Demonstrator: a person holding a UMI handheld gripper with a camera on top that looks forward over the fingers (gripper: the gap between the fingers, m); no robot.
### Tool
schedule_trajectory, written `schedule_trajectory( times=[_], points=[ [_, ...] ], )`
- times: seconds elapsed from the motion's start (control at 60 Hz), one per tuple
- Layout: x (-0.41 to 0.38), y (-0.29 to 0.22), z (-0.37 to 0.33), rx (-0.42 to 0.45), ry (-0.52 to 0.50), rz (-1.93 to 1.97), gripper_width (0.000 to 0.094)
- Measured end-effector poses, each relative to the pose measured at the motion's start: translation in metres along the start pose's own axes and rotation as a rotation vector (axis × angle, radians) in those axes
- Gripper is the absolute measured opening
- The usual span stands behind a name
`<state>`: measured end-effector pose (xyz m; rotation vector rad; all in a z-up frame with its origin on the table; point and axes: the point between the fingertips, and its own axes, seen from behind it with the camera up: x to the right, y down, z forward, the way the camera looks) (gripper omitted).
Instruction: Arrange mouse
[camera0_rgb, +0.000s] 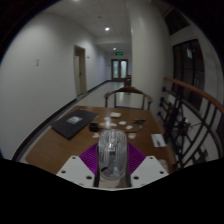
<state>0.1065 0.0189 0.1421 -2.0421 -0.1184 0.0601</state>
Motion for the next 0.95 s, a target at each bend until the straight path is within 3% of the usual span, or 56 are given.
schedule_trajectory(
  times=[0.133, 0.25, 0.45, 0.583, 0.683, 0.733, 0.95],
  points=[
    [0.062, 0.043, -0.021, -0.048, 0.140, -0.016, 0.0354],
    [0.075, 0.107, 0.004, -0.170, 0.132, 0.016, 0.0358],
    [0.084, 0.165, 0.025, -0.272, 0.137, 0.040, 0.0414],
    [0.082, 0.165, 0.024, -0.277, 0.098, 0.093, 0.0552],
    [0.077, 0.159, -0.001, -0.258, 0.047, 0.067, 0.0790],
    [0.077, 0.151, -0.022, -0.235, 0.031, 0.039, 0.0857],
    [0.083, 0.151, -0.119, -0.196, -0.010, 0.057, 0.0853]
  ],
)
